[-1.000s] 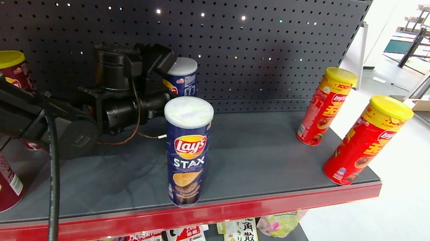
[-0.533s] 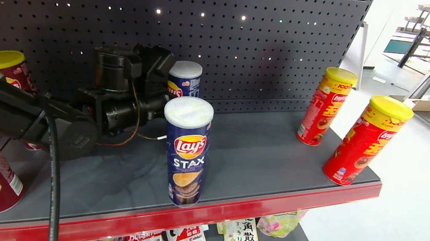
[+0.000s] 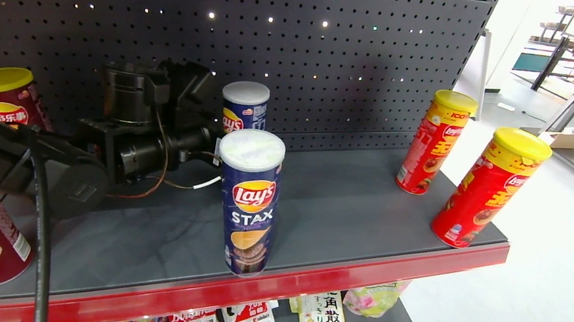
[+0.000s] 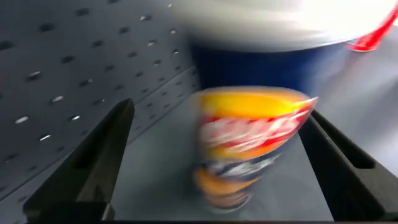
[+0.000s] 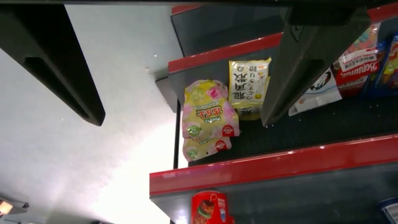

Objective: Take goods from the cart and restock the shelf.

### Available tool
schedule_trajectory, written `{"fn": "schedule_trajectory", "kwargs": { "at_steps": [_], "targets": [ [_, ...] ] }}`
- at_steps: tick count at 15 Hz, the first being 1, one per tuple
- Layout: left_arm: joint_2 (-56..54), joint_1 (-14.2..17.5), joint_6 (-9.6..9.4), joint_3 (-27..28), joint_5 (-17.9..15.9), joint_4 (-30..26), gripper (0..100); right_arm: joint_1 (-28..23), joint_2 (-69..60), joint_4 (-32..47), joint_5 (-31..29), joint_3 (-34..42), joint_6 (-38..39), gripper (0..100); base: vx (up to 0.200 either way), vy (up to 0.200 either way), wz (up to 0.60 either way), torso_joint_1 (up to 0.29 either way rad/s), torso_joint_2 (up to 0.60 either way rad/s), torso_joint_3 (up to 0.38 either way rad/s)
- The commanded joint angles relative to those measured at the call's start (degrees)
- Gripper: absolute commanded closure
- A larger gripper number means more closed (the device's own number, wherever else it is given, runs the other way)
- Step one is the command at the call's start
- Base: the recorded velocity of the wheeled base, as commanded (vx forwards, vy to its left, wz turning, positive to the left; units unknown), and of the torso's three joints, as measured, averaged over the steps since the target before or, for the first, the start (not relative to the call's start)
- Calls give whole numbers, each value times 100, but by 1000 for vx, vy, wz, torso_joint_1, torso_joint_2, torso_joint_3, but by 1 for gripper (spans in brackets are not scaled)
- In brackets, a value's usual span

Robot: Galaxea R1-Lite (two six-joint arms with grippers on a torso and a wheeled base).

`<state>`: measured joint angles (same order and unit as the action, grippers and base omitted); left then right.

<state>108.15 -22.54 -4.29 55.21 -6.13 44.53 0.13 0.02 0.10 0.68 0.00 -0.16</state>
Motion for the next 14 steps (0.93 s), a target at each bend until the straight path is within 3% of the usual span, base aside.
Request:
{"fn": "schedule_trajectory", "kwargs": {
  "at_steps": [1,4,9,14],
  "targets": [
    [-313,48,-19,-195,-2,12,0,4,-2,-1,2,0,-2,0,0,0,0,0,0,0],
    [-761,48,-221,-643,-11,3,0,4,-2,8,2,-9,-2,0,0,0,0,0,0,0],
    [-1859,39,-265,-1566,-46,-50,0,4,-2,-1,2,0,-2,0,0,0,0,0,0,0],
    [-3371,39,-265,-2269,-213,-885,0,4,-2,-1,2,0,-2,0,0,0,0,0,0,0]
  ]
}}
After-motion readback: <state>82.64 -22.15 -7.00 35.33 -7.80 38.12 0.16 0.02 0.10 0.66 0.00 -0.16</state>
